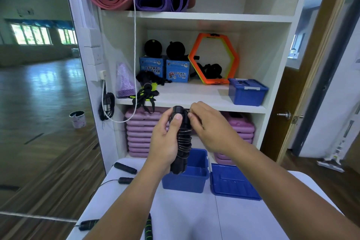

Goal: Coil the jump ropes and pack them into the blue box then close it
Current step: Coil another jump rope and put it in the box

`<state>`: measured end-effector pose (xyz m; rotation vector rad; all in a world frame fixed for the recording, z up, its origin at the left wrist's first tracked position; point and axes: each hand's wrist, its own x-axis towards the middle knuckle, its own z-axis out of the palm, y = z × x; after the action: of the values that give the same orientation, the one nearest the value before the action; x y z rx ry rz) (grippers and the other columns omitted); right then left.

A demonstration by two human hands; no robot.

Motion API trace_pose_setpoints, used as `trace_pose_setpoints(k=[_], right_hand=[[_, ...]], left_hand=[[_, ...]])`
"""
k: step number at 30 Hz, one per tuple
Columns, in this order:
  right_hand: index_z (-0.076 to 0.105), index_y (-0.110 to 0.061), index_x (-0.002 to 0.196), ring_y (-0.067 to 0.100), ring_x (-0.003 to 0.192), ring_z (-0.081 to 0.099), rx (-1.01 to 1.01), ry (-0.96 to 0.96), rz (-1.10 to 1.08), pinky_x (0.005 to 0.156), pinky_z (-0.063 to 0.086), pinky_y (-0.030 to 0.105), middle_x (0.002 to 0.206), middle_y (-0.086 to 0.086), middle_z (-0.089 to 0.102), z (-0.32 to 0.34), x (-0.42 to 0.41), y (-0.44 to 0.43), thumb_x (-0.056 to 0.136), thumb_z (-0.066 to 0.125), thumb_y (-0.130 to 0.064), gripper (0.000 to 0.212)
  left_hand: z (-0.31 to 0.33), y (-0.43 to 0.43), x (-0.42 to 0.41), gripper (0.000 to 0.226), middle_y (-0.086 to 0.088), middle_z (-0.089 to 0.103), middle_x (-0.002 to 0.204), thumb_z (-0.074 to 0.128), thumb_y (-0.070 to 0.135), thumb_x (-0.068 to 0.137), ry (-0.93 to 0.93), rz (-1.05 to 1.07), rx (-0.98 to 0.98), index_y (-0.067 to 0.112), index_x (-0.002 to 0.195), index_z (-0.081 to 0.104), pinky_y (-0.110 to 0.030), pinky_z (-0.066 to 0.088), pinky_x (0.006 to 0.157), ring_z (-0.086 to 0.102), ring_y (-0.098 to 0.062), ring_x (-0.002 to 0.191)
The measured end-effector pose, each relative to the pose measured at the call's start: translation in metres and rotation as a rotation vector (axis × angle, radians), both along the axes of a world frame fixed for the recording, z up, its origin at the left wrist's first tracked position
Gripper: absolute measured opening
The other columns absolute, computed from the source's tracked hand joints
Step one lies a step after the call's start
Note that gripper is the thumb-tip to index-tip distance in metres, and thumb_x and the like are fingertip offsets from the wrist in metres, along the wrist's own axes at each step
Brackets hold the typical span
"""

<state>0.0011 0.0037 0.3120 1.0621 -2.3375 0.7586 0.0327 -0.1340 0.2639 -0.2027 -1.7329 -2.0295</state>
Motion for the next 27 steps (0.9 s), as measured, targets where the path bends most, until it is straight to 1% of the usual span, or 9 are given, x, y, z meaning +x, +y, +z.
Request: trace_pose_setpoints(k=[3, 8, 13, 16, 18, 20, 23, 25, 27], right_hand=[[0.037, -0.019, 0.082, 0.013, 0.069, 0.035, 0.079, 0.027, 0.001, 0.061, 0.023, 0.03, 0.081, -0.003, 0.041, 0.008, -0.003, -0.001, 0.103, 0.042, -0.022, 0.021], [0.038, -0.021, 0.082, 0.016, 0.074, 0.041, 0.216, -0.005, 0.032, 0.065, 0.029, 0.031, 0.081, -0.008, 0.036, 0.013, -0.007, 0.002, 0.102, 0.041, -0.02, 0.021], [0.042, -0.021, 0.085, 0.013, 0.078, 0.039, 0.33, 0.006, 0.084, 0.069, 0.032, 0.03, 0.09, -0.004, 0.037, 0.006, -0.011, 0.001, 0.102, 0.042, -0.022, 0.018], [0.046, -0.018, 0.083, 0.012, 0.078, 0.042, 0.193, -0.012, 0.082, 0.07, 0.035, 0.028, 0.091, -0.003, 0.041, 0.01, -0.014, 0.001, 0.103, 0.043, -0.023, 0.021], [0.047, -0.02, 0.078, 0.008, 0.076, 0.045, 0.014, -0.082, 0.065, 0.069, 0.036, 0.021, 0.087, -0.004, 0.043, 0.012, -0.013, -0.001, 0.103, 0.045, -0.024, 0.025], [0.045, -0.026, 0.073, 0.005, 0.073, 0.046, -0.173, -0.142, 0.027, 0.067, 0.036, 0.024, 0.08, -0.006, 0.046, 0.008, -0.011, -0.006, 0.103, 0.044, -0.028, 0.031], [0.05, -0.019, 0.074, 0.009, 0.068, 0.048, -0.419, -0.352, -0.019, 0.068, 0.04, 0.033, 0.073, -0.005, 0.055, -0.005, -0.01, -0.013, 0.103, 0.041, -0.039, 0.037], [0.055, -0.019, 0.078, 0.011, 0.07, 0.054, -0.55, -0.532, -0.031, 0.068, 0.043, 0.033, 0.074, -0.003, 0.061, -0.015, -0.011, -0.017, 0.103, 0.037, -0.043, 0.039], [0.06, -0.015, 0.086, 0.019, 0.075, 0.061, -0.661, -0.69, 0.005, 0.062, 0.047, 0.028, 0.079, 0.003, 0.065, -0.024, -0.012, -0.021, 0.104, 0.039, -0.035, 0.034]], left_hand=[[0.005, 0.002, -0.007, 0.031, -0.001, 0.073, 0.104, 0.057, 0.042, 0.1, 0.002, 0.064, 0.01, 0.02, 0.12, 0.065, -0.034, 0.052, 0.082, 0.068, -0.017, 0.095], [0.002, 0.004, -0.013, 0.035, -0.001, 0.065, 0.086, 0.06, 0.056, 0.086, 0.02, 0.086, 0.06, 0.023, 0.097, 0.065, -0.042, 0.051, 0.074, 0.061, -0.021, 0.082], [0.002, 0.001, -0.013, 0.024, 0.0, 0.06, 0.078, 0.057, 0.052, 0.09, 0.034, 0.107, 0.086, 0.032, 0.082, 0.065, -0.042, 0.047, 0.072, 0.055, -0.018, 0.076], [0.013, -0.002, -0.015, 0.024, 0.006, 0.067, 0.08, 0.055, 0.037, 0.102, 0.066, 0.086, 0.066, 0.035, 0.082, 0.068, -0.043, 0.051, 0.077, 0.062, -0.018, 0.082], [0.022, -0.004, -0.017, 0.021, -0.002, 0.07, 0.086, 0.055, 0.039, 0.101, 0.072, 0.044, 0.042, 0.035, 0.087, 0.07, -0.053, 0.055, 0.082, 0.066, -0.028, 0.086], [0.027, -0.007, -0.019, 0.014, -0.007, 0.071, 0.089, 0.058, 0.043, 0.098, 0.049, 0.011, 0.032, 0.039, 0.092, 0.071, -0.059, 0.057, 0.082, 0.067, -0.034, 0.084], [0.022, -0.012, -0.023, 0.016, -0.006, 0.072, 0.106, 0.062, 0.049, 0.093, 0.006, 0.029, 0.003, 0.055, 0.107, 0.064, -0.045, 0.057, 0.086, 0.071, -0.026, 0.094], [0.016, -0.016, -0.026, 0.018, -0.01, 0.07, 0.11, 0.062, 0.044, 0.096, 0.019, 0.028, -0.005, 0.05, 0.113, 0.061, -0.044, 0.057, 0.084, 0.07, -0.027, 0.095], [0.012, -0.02, -0.029, 0.015, -0.011, 0.07, 0.108, 0.061, 0.036, 0.099, 0.011, 0.012, 0.031, 0.046, 0.11, 0.063, -0.045, 0.057, 0.079, 0.07, -0.027, 0.091]])
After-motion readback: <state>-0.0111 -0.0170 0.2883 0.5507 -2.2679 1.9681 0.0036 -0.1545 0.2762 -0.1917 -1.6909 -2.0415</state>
